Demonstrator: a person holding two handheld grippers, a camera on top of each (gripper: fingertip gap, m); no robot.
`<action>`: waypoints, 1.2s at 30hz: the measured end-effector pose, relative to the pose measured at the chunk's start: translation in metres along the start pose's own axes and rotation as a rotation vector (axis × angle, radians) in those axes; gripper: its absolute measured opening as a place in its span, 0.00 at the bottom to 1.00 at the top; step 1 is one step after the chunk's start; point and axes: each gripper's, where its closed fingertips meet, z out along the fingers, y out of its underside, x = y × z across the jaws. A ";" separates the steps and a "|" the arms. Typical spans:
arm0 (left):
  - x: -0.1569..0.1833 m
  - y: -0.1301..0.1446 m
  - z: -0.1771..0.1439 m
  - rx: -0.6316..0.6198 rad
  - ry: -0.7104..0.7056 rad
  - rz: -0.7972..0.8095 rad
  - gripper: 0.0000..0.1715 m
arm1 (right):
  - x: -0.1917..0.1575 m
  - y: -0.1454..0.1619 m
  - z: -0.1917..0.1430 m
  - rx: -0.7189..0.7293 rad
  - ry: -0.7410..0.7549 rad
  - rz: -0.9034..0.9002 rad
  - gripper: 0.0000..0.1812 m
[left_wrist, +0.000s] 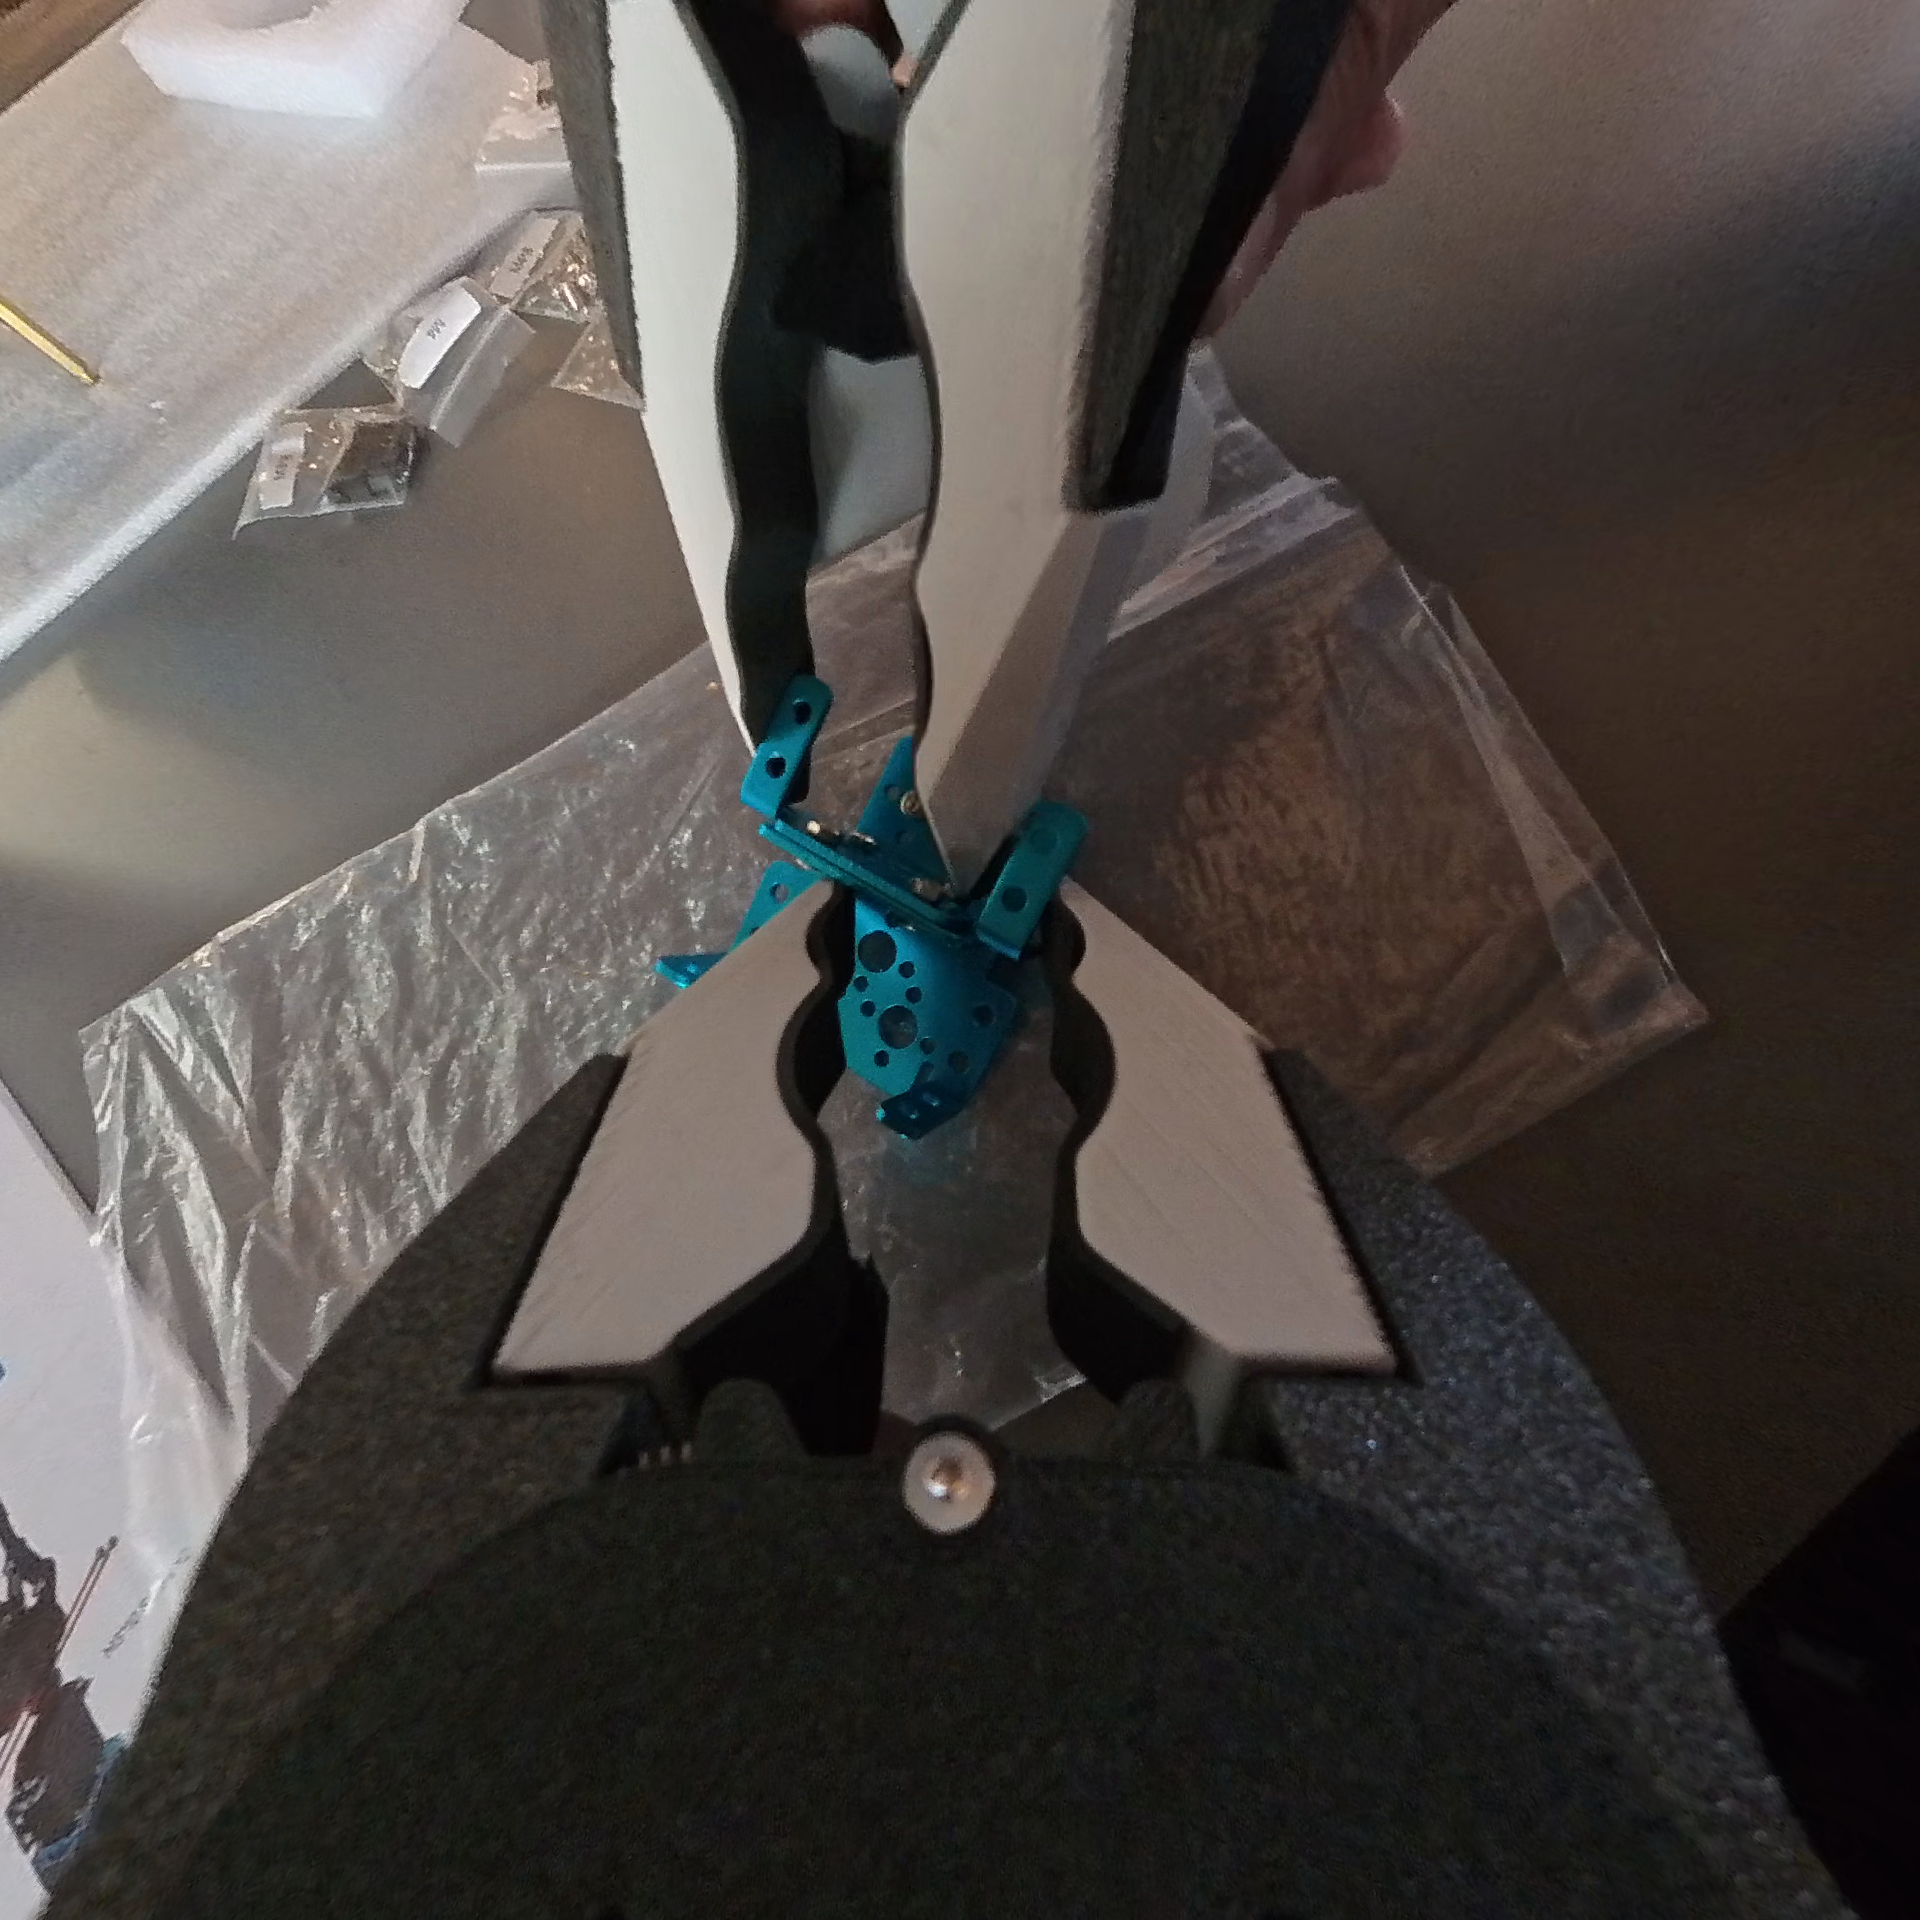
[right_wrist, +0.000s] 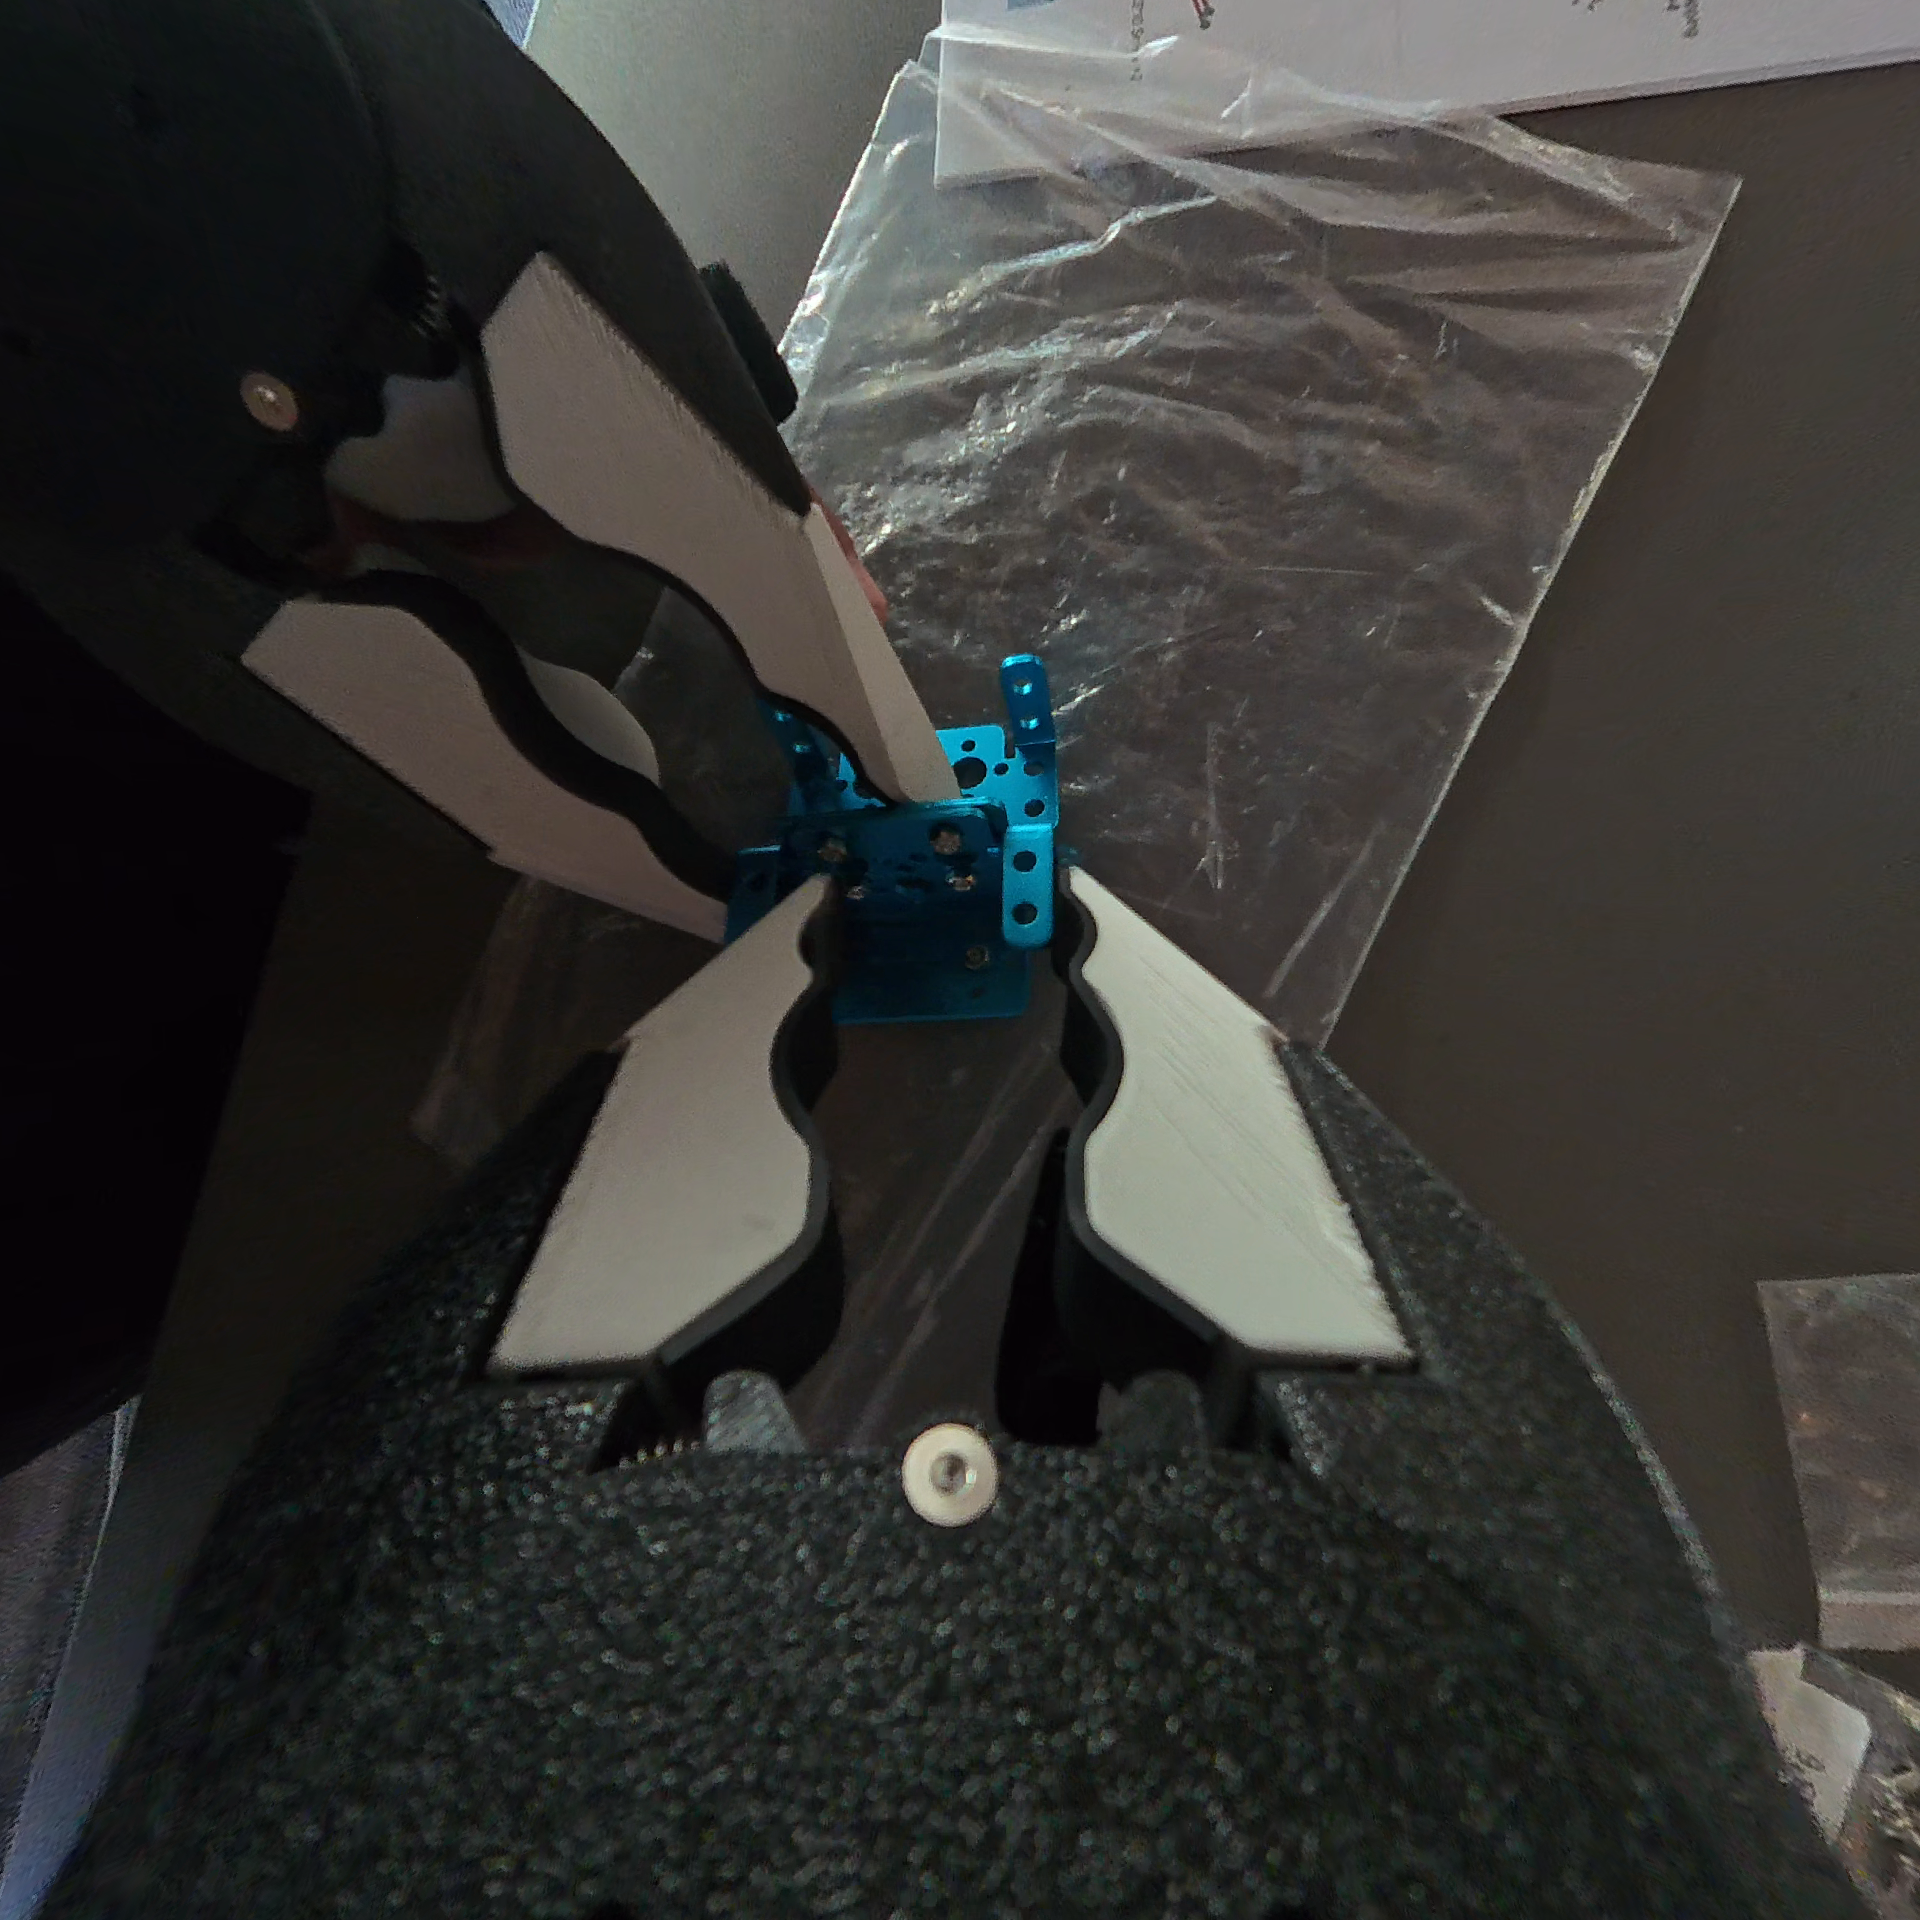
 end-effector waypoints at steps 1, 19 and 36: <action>0.000 0.000 0.000 0.000 0.000 -0.002 0.21 | 0.000 0.000 0.000 0.003 -0.002 0.006 0.22; 0.002 0.000 -0.001 -0.001 0.005 0.002 0.21 | 0.007 0.003 0.001 -0.008 0.059 -0.030 0.11; 0.002 0.000 -0.001 -0.007 -0.024 0.037 0.21 | 0.007 -0.001 -0.002 0.030 -0.046 0.102 0.07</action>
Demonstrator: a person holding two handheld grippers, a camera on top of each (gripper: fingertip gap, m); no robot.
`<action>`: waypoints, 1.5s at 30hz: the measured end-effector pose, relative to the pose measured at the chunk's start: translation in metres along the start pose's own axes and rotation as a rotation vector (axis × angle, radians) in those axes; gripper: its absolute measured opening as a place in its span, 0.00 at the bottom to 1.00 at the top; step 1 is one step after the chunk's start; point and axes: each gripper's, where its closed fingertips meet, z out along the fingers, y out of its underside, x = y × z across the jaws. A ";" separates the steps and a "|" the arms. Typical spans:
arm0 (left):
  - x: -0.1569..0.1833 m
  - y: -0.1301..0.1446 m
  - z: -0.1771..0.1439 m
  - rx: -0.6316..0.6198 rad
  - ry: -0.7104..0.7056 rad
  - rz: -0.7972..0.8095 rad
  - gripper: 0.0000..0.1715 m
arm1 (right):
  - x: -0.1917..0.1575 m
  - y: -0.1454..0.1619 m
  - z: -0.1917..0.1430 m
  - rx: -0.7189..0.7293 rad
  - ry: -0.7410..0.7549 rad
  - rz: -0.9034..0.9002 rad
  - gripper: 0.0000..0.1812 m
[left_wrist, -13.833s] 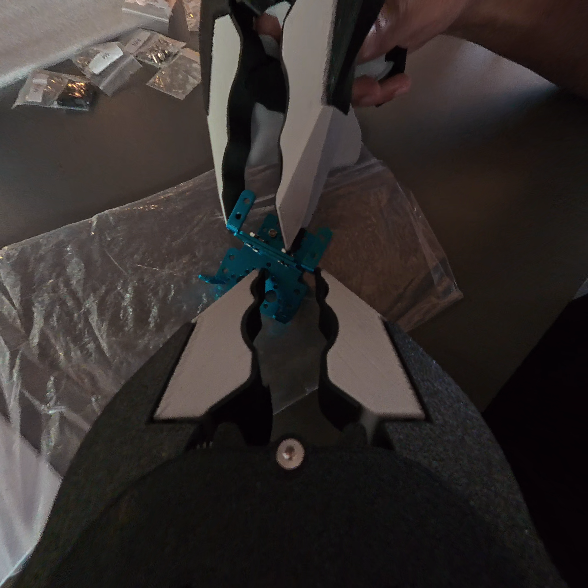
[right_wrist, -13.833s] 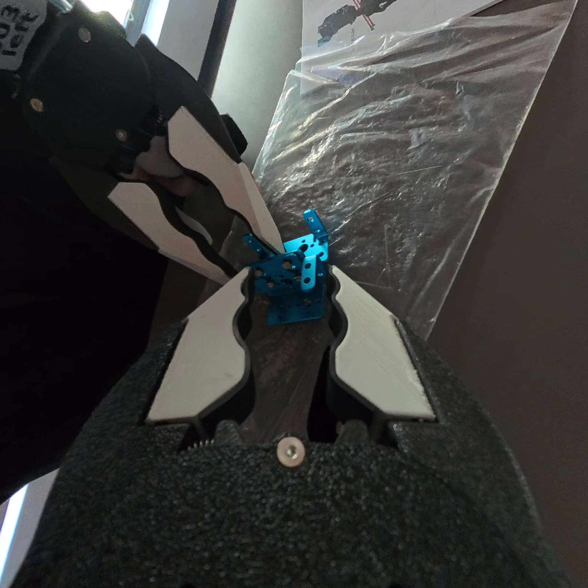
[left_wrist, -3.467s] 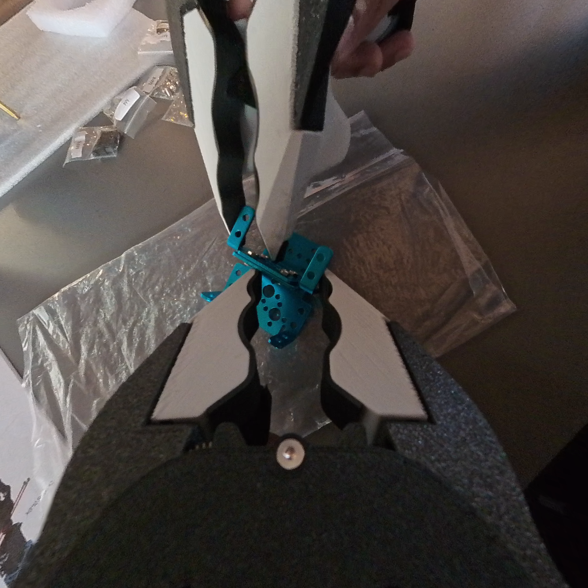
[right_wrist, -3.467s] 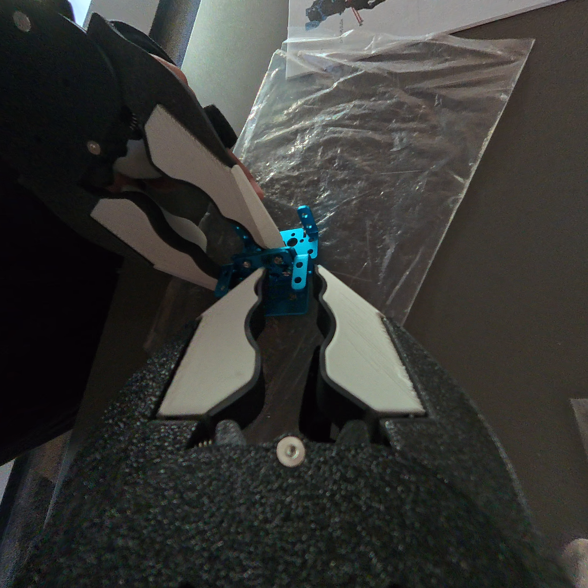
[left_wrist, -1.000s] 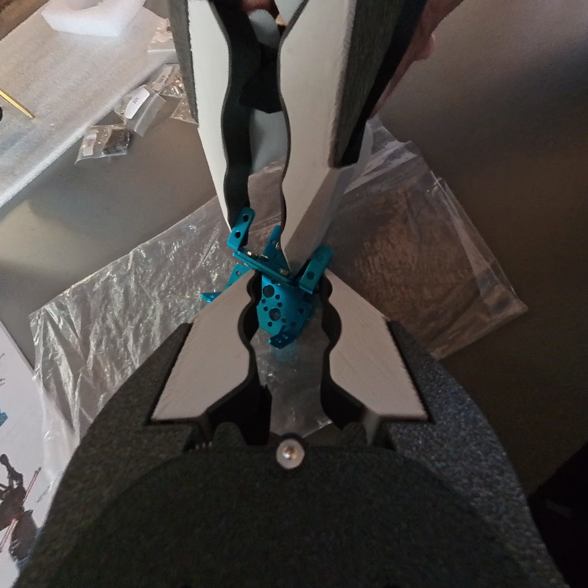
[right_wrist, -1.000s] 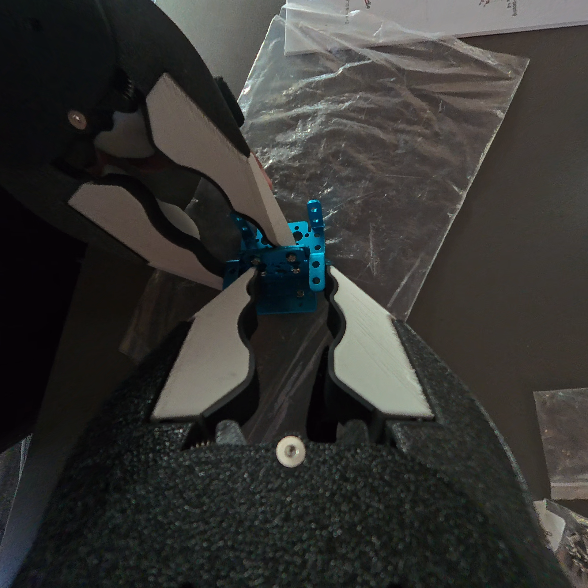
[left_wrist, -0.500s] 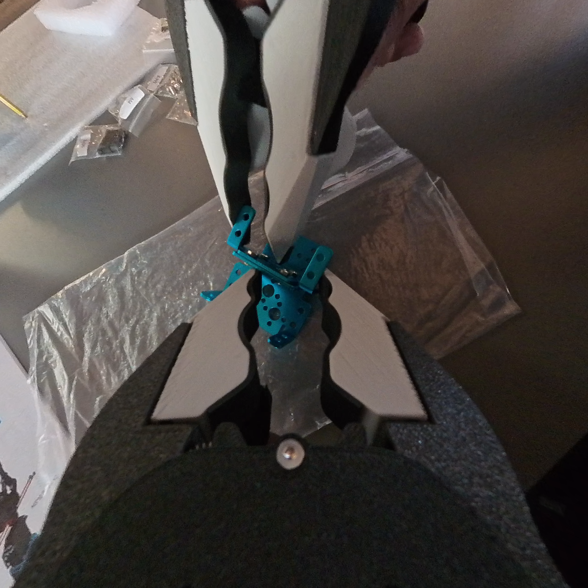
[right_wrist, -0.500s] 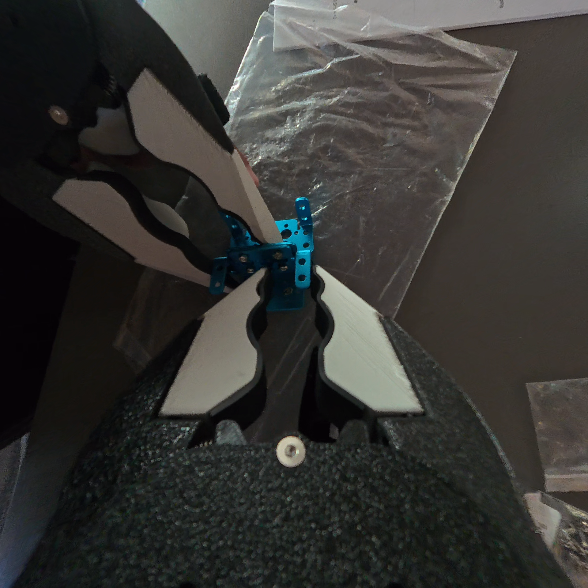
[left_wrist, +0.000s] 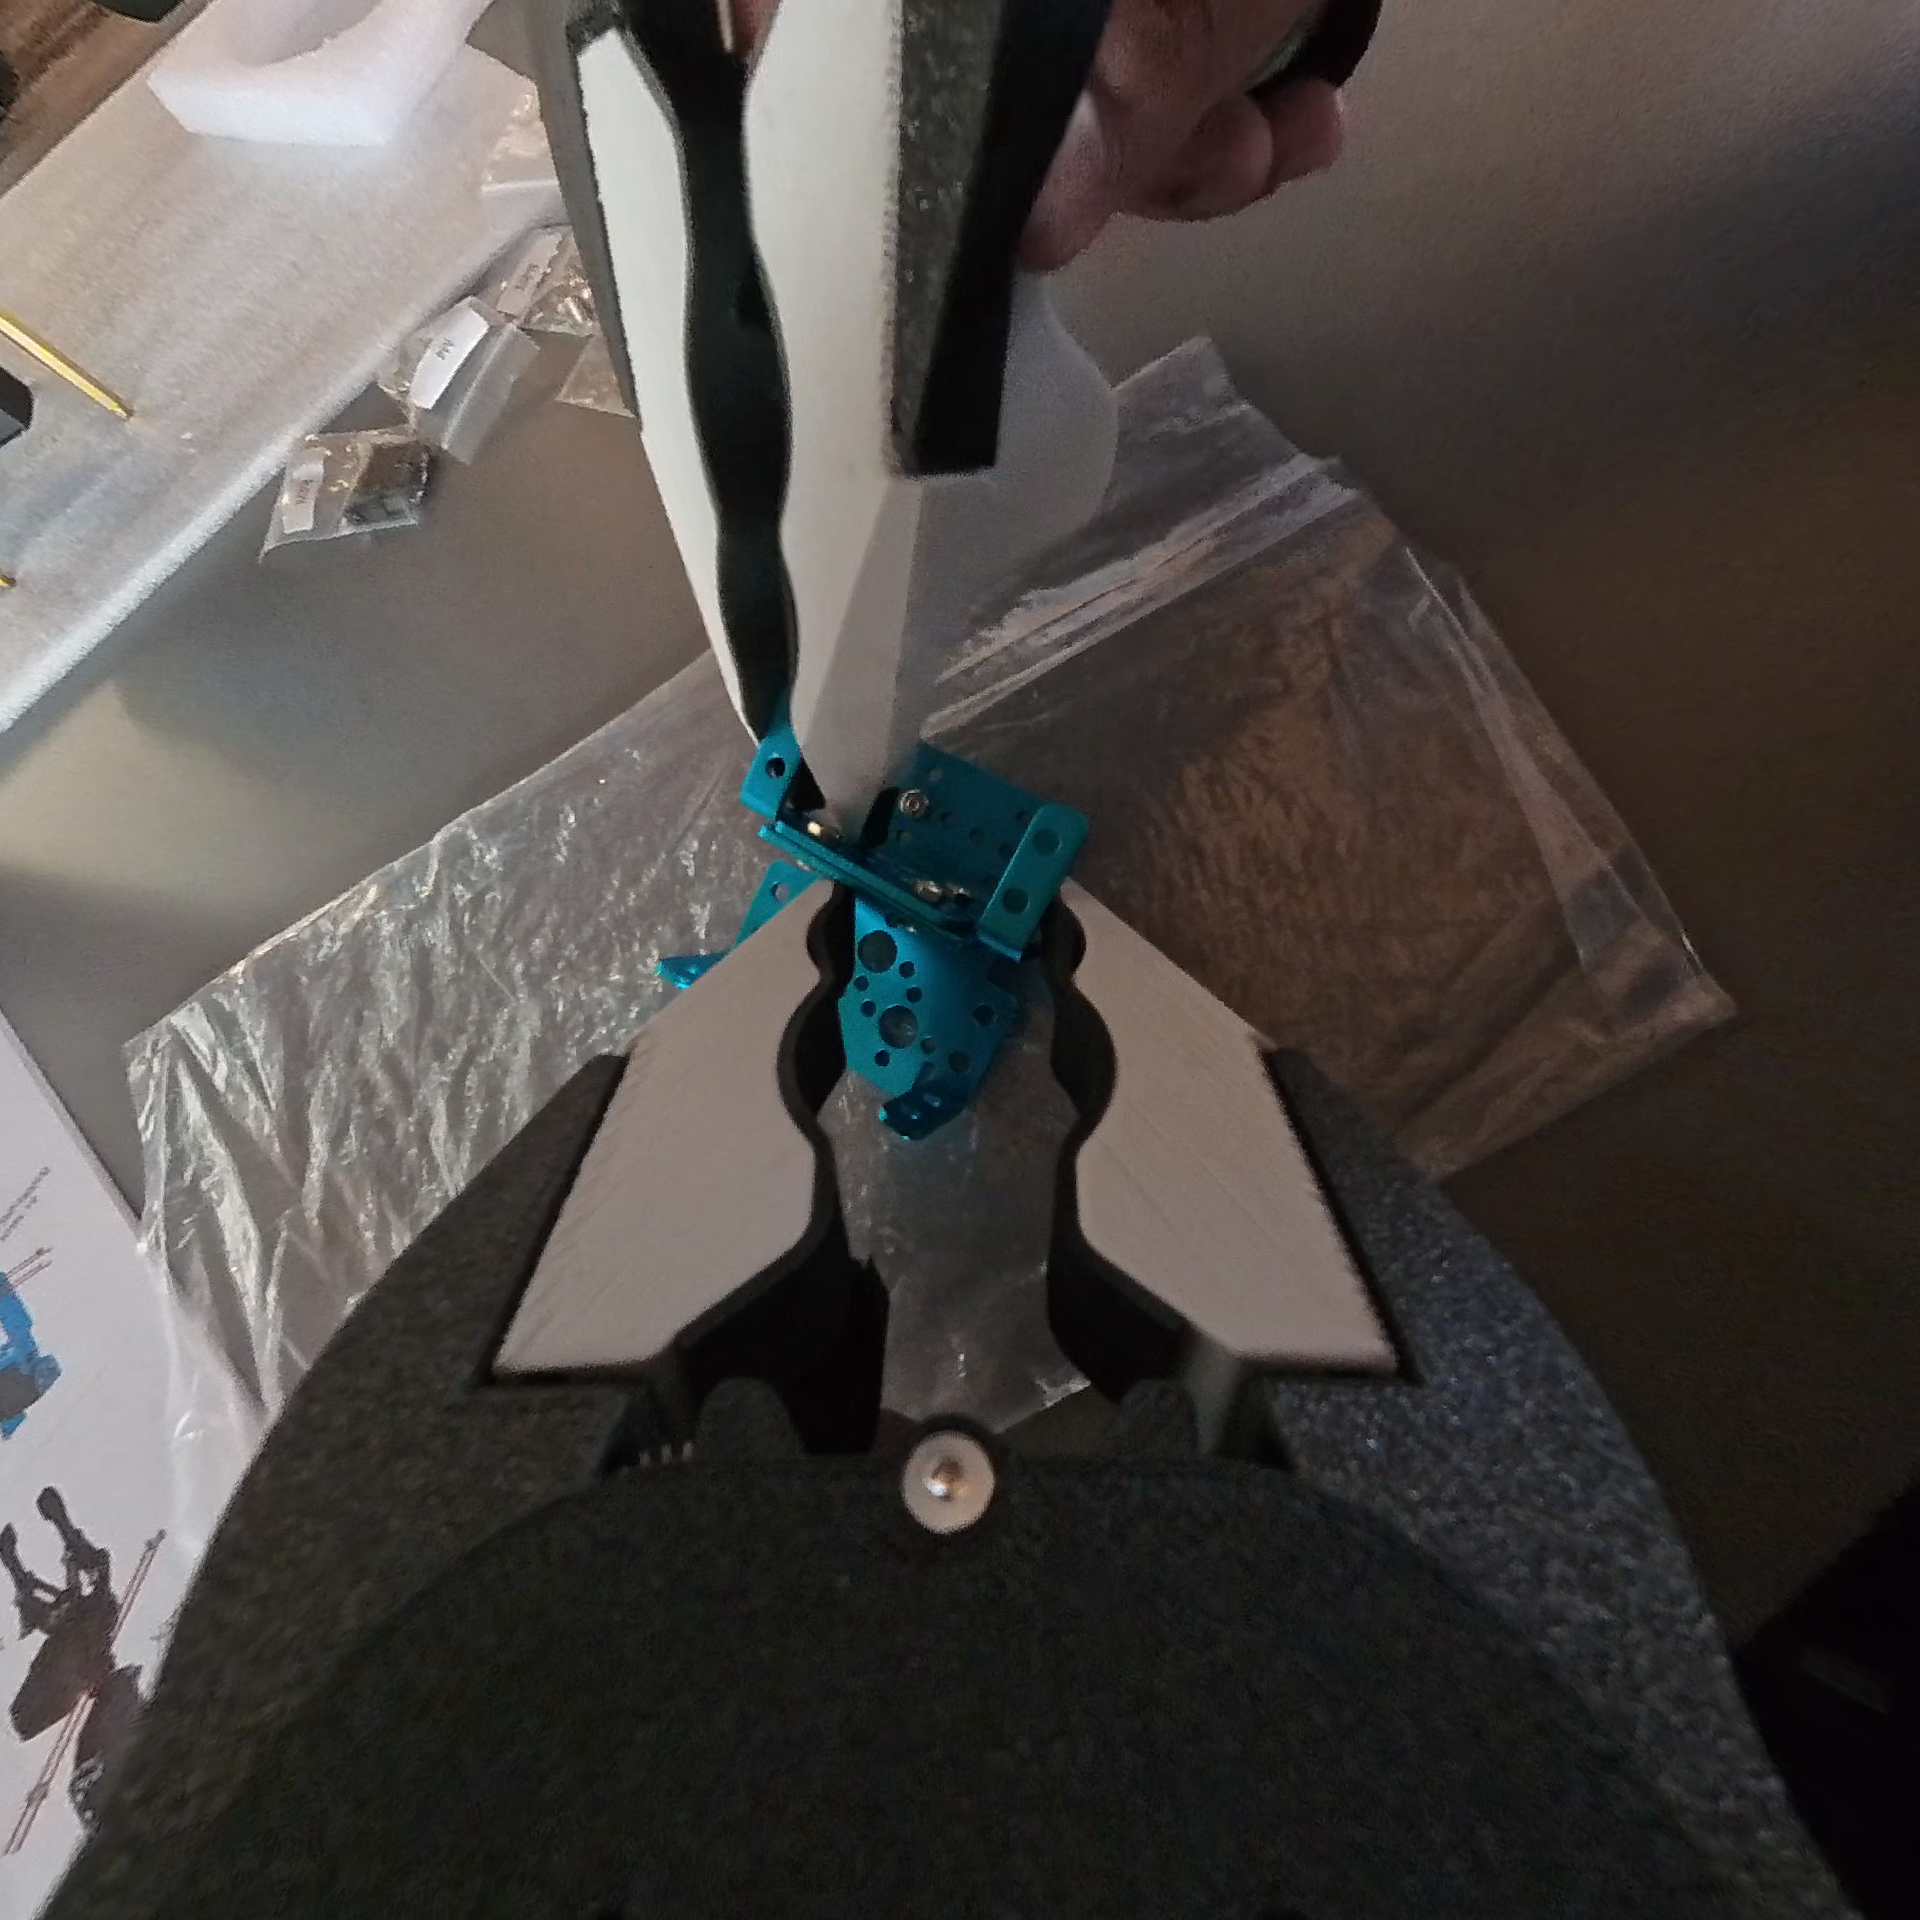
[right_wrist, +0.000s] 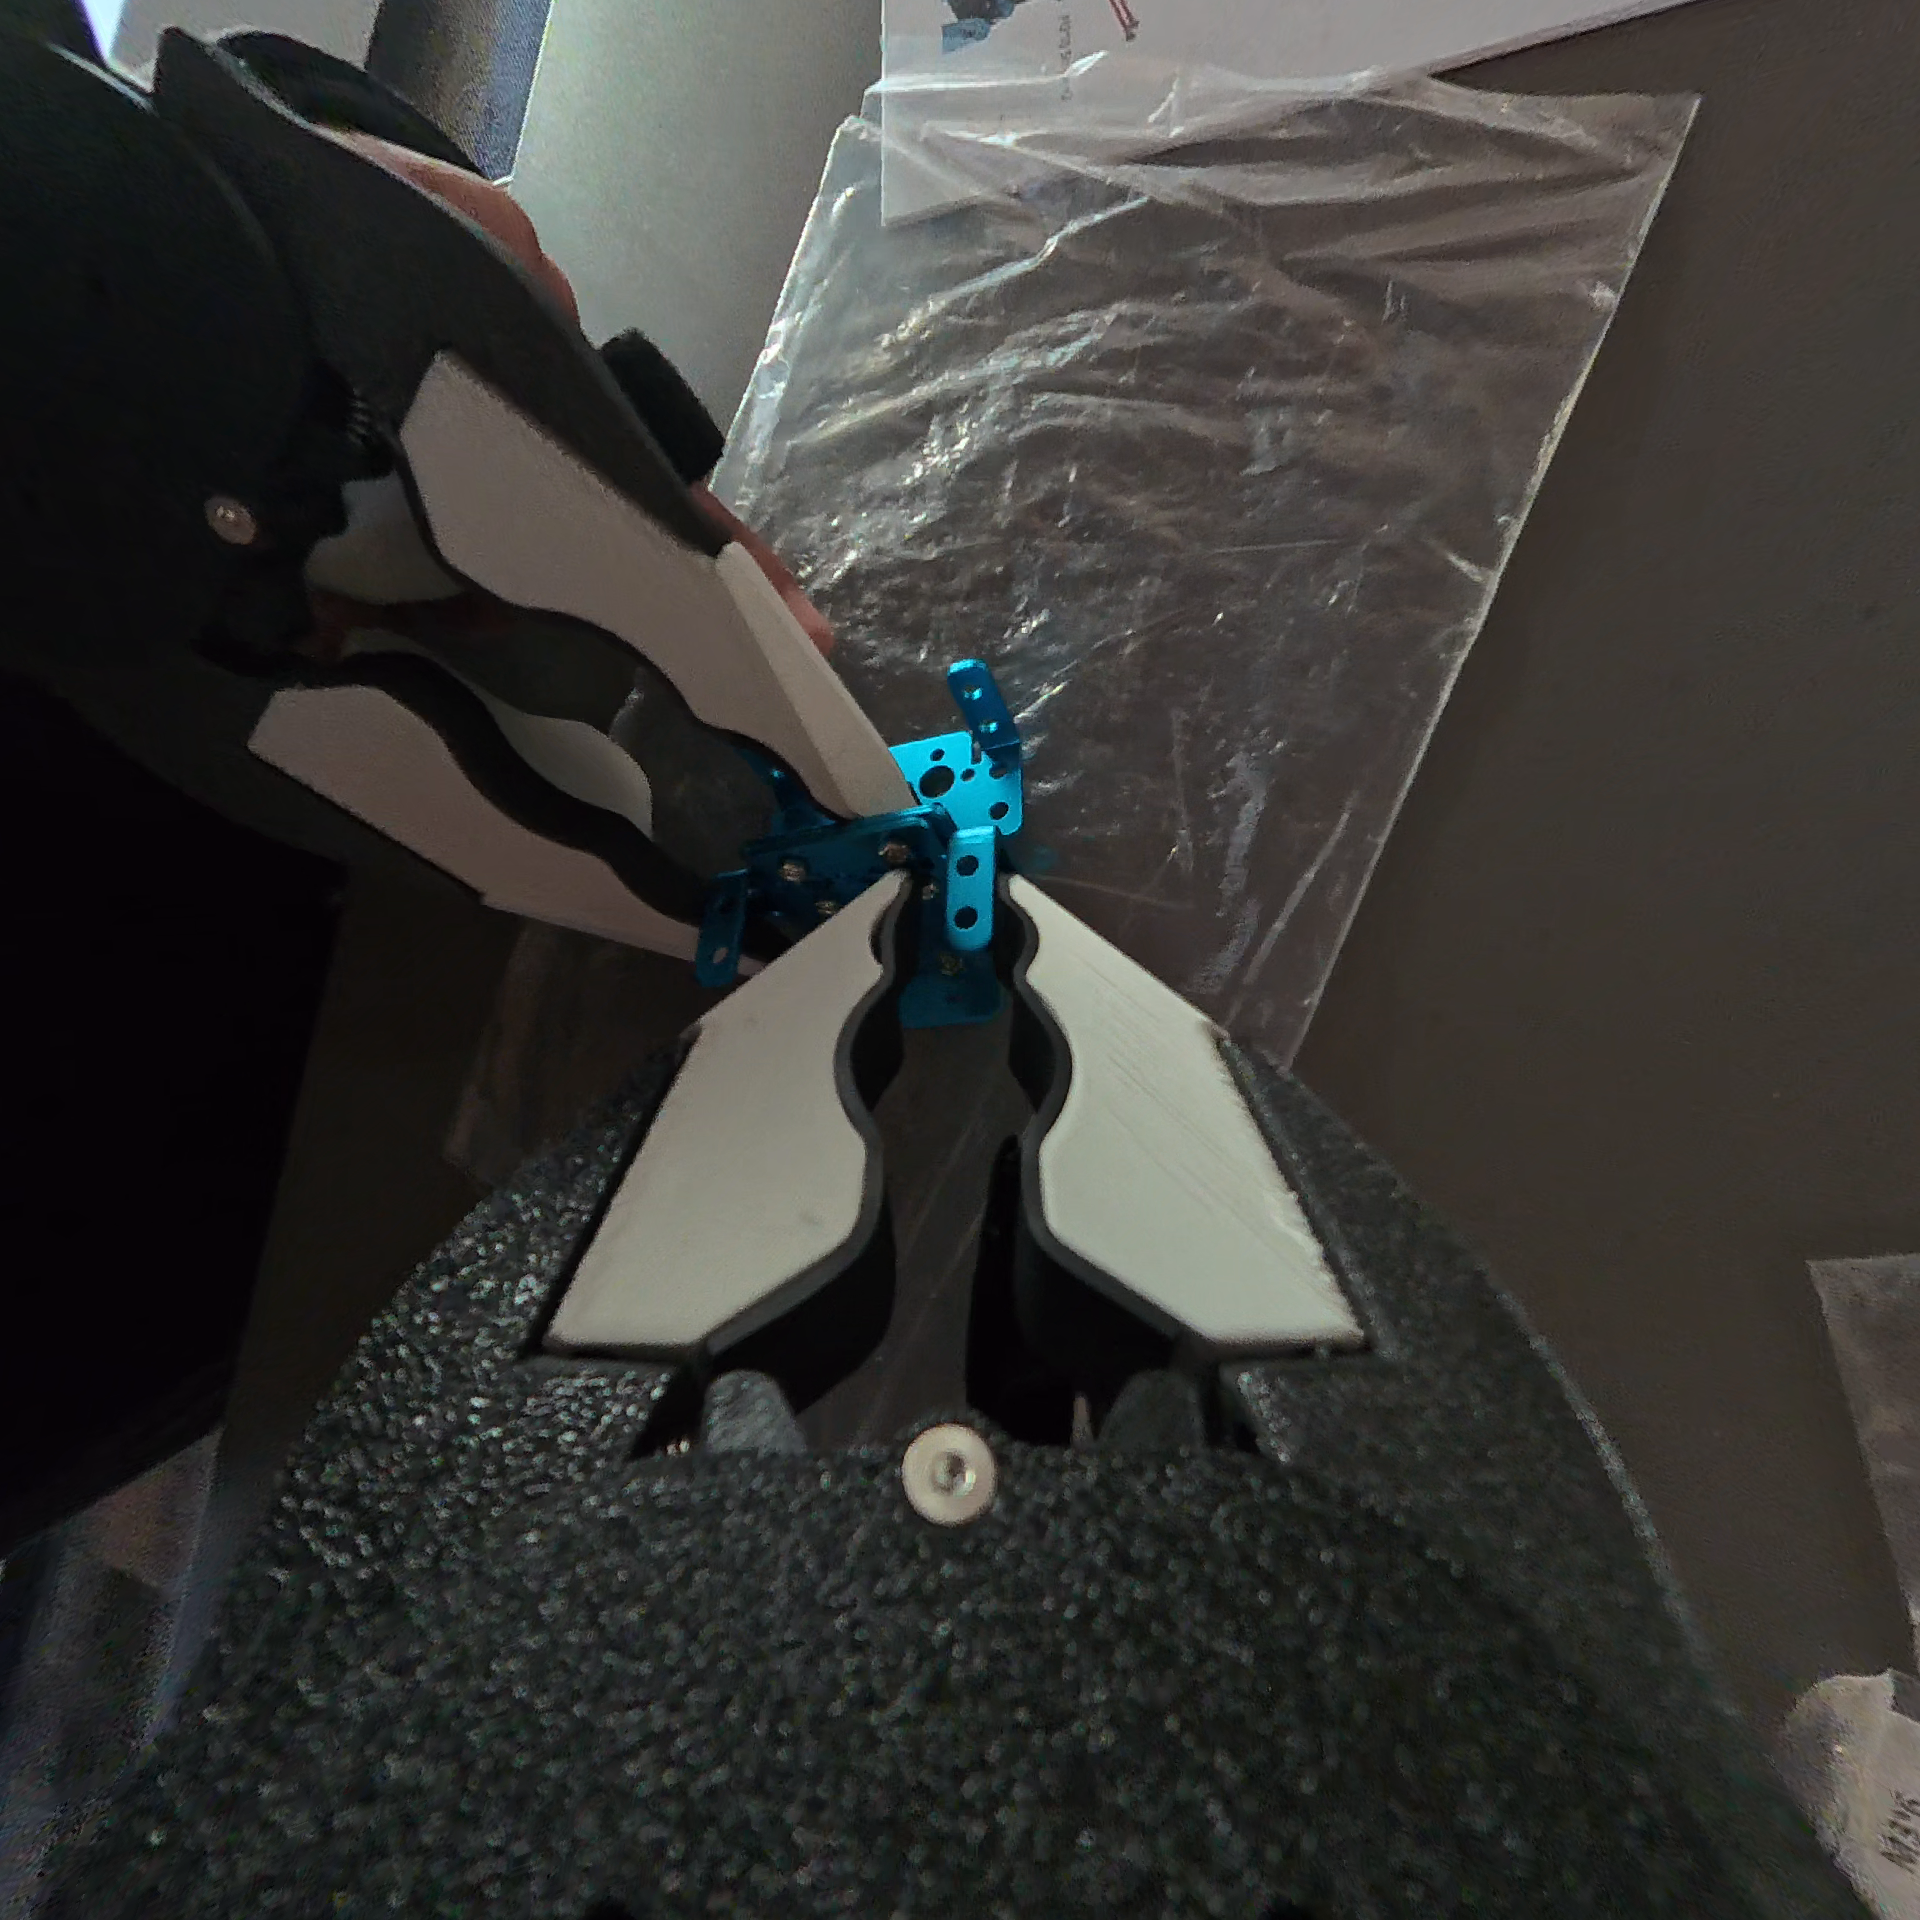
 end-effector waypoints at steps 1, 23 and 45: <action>0.000 0.000 0.000 -0.001 -0.004 0.003 0.21 | 0.000 0.000 0.000 0.000 -0.001 0.010 0.06; -0.004 0.002 -0.001 -0.004 -0.018 0.002 0.21 | -0.004 -0.006 0.000 0.065 -0.191 0.248 0.09; -0.001 -0.001 -0.010 0.017 0.013 -0.066 0.26 | 0.006 -0.010 -0.017 0.111 -0.342 0.543 0.02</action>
